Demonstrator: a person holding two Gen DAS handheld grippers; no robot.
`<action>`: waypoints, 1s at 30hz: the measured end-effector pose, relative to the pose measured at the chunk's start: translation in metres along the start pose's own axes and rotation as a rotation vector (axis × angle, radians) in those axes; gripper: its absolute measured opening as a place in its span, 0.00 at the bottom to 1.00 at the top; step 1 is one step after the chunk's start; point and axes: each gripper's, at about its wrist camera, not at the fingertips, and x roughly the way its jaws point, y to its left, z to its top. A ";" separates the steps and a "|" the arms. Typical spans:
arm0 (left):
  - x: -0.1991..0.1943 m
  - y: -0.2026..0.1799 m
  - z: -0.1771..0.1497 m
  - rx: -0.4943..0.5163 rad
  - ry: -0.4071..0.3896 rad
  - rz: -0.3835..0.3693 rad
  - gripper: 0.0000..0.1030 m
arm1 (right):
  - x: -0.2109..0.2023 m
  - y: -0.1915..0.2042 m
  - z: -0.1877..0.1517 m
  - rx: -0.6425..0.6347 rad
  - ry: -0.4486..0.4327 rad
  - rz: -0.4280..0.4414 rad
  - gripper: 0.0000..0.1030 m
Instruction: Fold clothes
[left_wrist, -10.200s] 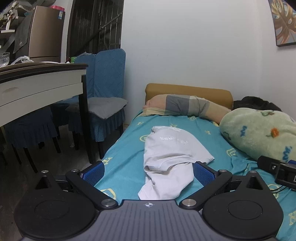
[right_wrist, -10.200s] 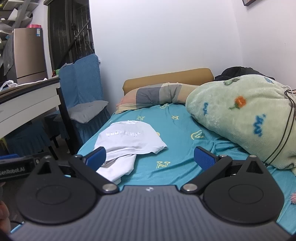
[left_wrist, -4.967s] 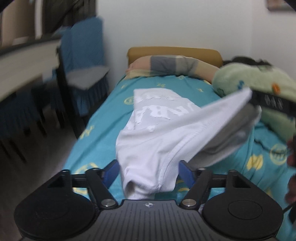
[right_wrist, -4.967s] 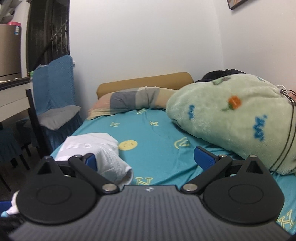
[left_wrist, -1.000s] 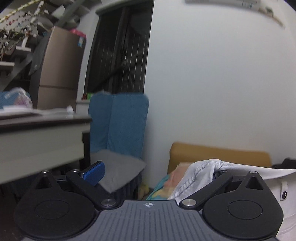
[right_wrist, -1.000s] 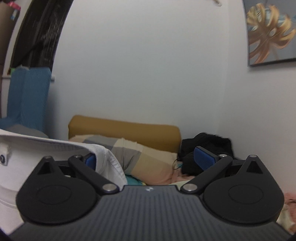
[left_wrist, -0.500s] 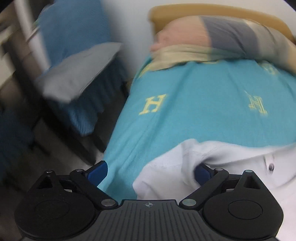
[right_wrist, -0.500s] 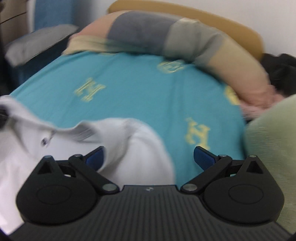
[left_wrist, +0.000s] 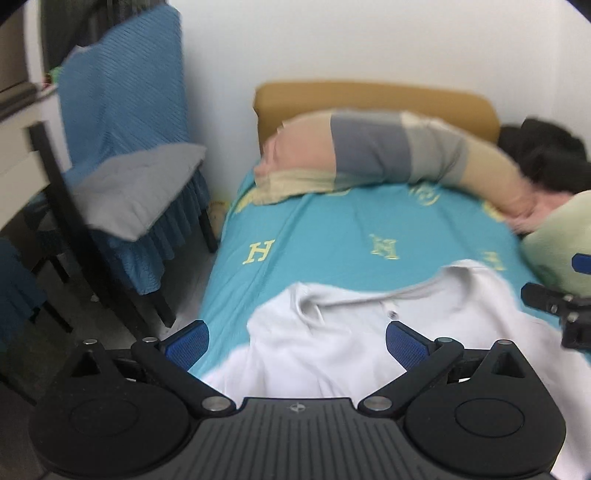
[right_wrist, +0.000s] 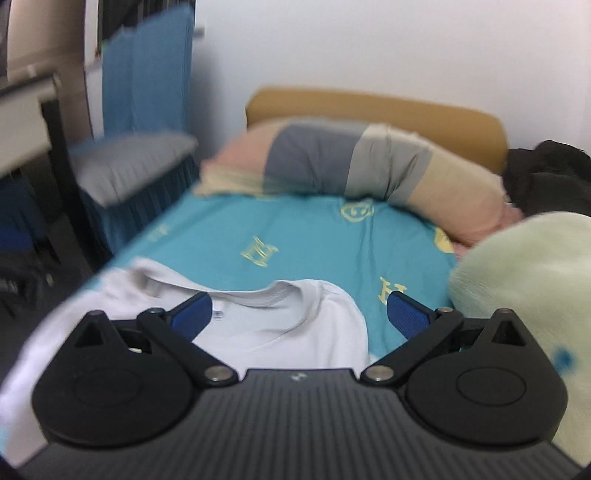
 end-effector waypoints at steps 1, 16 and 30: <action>-0.026 -0.003 -0.009 -0.017 -0.014 -0.002 1.00 | -0.022 0.001 -0.003 0.013 -0.019 0.005 1.00; -0.266 0.030 -0.147 -0.398 -0.081 -0.073 0.99 | -0.296 0.024 -0.073 0.179 -0.224 0.046 1.00; -0.138 0.124 -0.207 -0.923 0.006 -0.076 0.70 | -0.249 0.019 -0.129 0.245 -0.173 0.053 1.00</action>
